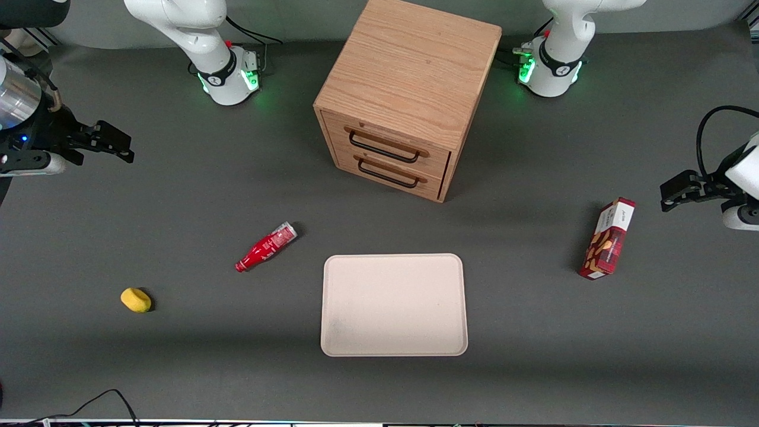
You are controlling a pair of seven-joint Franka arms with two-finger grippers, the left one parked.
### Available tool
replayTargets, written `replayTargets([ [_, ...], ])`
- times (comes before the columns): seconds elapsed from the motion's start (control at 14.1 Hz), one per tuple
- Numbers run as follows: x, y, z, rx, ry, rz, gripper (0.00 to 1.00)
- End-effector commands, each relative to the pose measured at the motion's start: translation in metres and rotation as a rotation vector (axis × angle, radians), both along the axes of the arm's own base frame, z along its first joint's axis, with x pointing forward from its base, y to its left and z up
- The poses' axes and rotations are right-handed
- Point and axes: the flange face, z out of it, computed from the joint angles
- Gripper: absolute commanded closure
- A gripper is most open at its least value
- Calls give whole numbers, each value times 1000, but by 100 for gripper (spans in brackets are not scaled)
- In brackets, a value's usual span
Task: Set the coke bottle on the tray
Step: 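Move the right gripper toward the red Coca-Cola bottle lying on the table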
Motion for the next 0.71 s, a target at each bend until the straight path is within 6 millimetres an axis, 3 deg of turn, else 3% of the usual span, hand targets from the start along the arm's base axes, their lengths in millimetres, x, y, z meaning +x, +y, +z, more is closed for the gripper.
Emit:
replayTargets([
  [0.0, 1, 2, 4, 24, -1, 16, 0],
  [0.14, 5, 6, -1, 25, 5, 11, 0],
  [0.35, 27, 18, -26, 29, -16, -23, 0],
  [0.64, 51, 91, -87, 32, 16, -247, 0],
])
